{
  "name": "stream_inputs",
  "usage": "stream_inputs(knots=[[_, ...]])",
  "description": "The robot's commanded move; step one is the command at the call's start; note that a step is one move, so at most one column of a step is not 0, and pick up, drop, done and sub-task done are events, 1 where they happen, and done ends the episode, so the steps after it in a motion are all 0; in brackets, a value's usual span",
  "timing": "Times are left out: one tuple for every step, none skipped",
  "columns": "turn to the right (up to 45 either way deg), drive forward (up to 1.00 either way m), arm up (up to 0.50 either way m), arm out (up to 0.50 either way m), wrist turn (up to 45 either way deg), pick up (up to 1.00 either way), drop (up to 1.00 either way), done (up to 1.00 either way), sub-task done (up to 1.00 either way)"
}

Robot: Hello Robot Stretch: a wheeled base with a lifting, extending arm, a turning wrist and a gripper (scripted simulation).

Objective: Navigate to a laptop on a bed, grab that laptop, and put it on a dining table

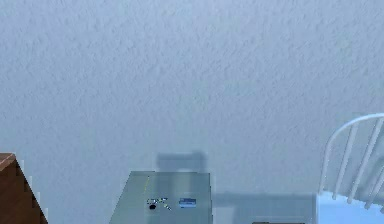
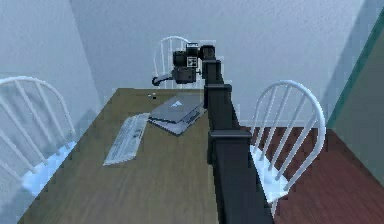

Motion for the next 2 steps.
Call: stream_inputs(knots=[[0.0,0.0,0.04,0.0,0.0,0.0,0.0,0.0,0.0],[0.0,0.0,0.0,-0.08,0.0,0.0,0.0,0.0,0.0]])
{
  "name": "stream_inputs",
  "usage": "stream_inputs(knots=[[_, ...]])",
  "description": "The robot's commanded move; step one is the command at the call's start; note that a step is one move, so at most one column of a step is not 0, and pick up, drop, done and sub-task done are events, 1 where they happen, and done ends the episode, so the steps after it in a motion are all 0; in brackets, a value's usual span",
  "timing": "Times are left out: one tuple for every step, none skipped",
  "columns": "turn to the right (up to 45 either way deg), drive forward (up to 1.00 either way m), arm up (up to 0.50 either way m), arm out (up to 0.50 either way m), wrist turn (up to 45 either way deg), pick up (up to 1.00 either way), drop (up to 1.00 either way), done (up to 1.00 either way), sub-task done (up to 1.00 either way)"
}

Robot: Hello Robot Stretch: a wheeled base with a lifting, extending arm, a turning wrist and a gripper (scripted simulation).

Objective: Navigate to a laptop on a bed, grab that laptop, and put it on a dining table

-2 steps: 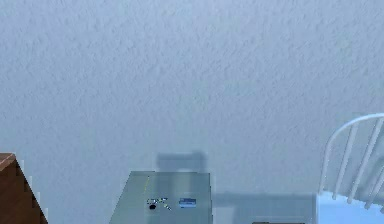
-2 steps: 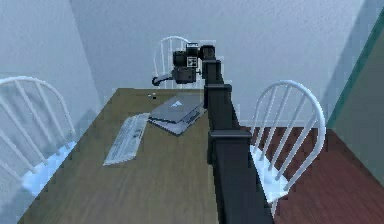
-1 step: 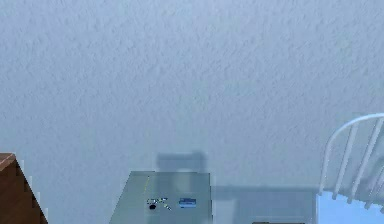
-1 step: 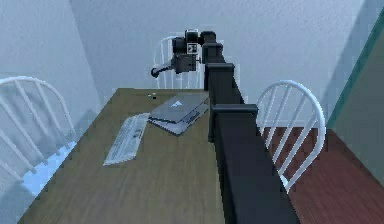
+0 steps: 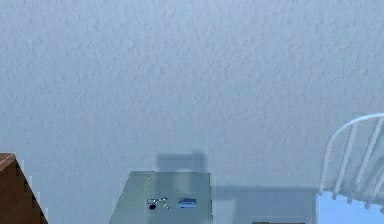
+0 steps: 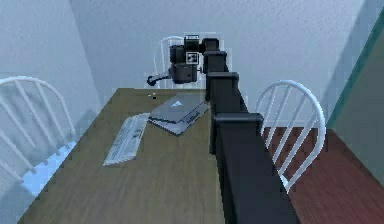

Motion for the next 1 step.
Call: stream_inputs(knots=[[0.0,0.0,0.0,0.0,0.0,0.0,0.0,1.0,0.0]])
